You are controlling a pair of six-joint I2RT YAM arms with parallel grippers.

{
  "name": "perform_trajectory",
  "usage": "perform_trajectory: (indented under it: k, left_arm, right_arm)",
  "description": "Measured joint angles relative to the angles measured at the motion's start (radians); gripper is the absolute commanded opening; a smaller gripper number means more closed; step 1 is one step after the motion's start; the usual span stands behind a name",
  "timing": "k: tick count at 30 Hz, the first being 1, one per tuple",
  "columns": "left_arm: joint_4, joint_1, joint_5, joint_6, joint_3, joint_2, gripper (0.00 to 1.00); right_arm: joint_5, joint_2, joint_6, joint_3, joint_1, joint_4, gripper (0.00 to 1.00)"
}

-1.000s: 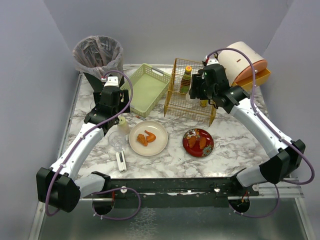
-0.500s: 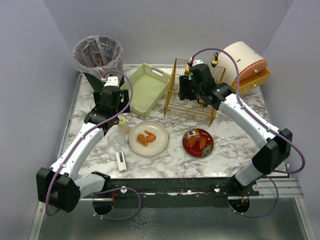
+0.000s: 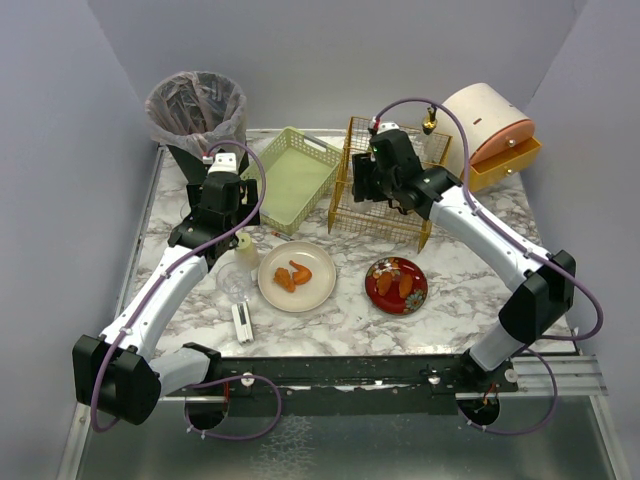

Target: Clear the kitchen counter

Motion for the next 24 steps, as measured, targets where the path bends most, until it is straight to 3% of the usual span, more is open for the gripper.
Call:
perform_trajectory:
  k: [12, 24]
  left_arm:
    - [0.000, 0.000, 0.000, 0.000, 0.000, 0.000, 0.99]
    - [0.000, 0.000, 0.000, 0.000, 0.000, 0.000, 0.99]
  right_arm:
    - [0.132, 0.093, -0.060, 0.207, 0.001, 0.003, 0.00]
    - [0.151, 0.193, -0.083, 0.266, -0.056, -0.023, 0.00]
